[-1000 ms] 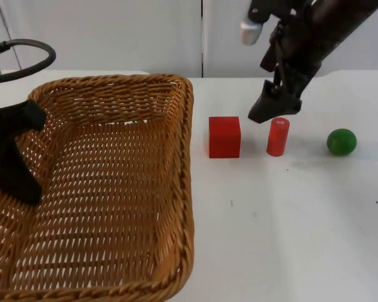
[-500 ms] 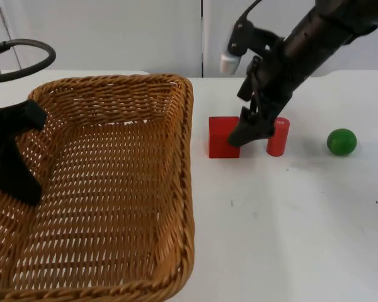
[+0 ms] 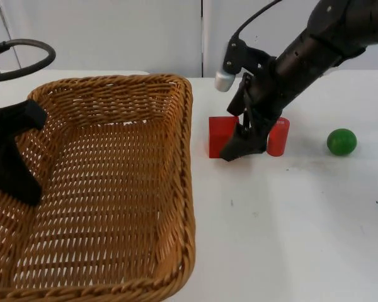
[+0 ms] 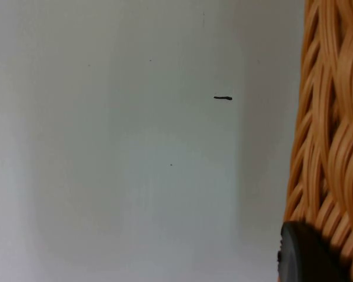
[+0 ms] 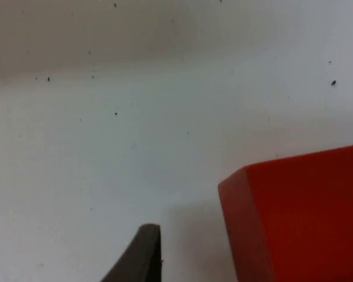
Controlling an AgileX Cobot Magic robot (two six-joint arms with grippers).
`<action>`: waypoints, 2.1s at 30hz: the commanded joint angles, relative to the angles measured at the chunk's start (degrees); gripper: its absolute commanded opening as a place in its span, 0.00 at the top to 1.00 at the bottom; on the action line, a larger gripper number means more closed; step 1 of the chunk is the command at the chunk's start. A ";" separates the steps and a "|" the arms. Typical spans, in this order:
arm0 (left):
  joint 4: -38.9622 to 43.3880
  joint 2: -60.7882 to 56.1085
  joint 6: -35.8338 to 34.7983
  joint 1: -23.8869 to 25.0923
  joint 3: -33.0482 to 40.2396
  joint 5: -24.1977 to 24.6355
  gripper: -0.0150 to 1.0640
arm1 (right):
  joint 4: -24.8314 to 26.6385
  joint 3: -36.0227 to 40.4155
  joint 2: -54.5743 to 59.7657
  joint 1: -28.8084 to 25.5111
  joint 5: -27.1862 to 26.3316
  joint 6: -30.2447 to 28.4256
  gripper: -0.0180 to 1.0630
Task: Pick up the basket with the left hand and place the object to the left of the red cylinder into the basket with the right hand.
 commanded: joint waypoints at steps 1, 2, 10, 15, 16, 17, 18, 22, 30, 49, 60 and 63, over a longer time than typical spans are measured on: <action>-0.69 -0.77 -0.57 0.00 -0.11 0.67 0.99 | 1.99 -0.41 -0.07 0.26 0.07 -1.82 0.07; -0.69 -0.77 -0.57 0.00 -0.11 0.67 0.99 | 1.99 -0.41 -0.07 0.26 0.07 -1.82 0.07; -0.69 -0.77 -0.57 0.00 -0.11 0.67 0.99 | 1.99 -0.41 -0.07 0.26 0.07 -2.15 0.07; -0.69 -0.77 -0.74 0.00 -0.11 0.67 0.99 | 1.48 -0.41 0.04 0.26 -0.26 -1.54 0.07; -0.69 -0.77 -0.75 0.00 -0.11 0.79 0.99 | 1.48 -0.41 0.31 0.14 -0.24 -1.52 0.07; -0.69 -0.77 -0.75 0.00 -0.11 0.79 0.99 | 1.48 -0.41 0.56 0.14 -0.24 -1.52 0.07; -0.69 -0.77 -0.75 0.00 -0.11 0.79 0.99 | 1.48 -0.41 0.56 0.14 -0.24 -1.52 0.07; -0.69 -0.77 -0.75 0.00 -0.11 0.91 0.99 | 1.80 -0.41 1.61 0.14 -0.84 -1.52 0.07; -0.69 -0.77 -0.86 0.00 -0.11 0.94 0.99 | 1.89 -0.41 2.27 0.14 -1.54 -1.52 0.07; -0.69 -0.77 -0.98 0.00 -0.11 0.94 0.99 | 3.47 -0.41 2.14 0.14 -4.53 -4.26 0.66; -0.59 -0.77 -0.98 0.00 -0.11 0.59 0.99 | 2.19 -0.41 -4.83 0.14 1.18 -0.58 0.99; -0.59 -0.77 -0.98 0.00 -0.11 0.59 0.99 | 0.15 -0.41 -7.71 0.14 2.38 2.94 0.99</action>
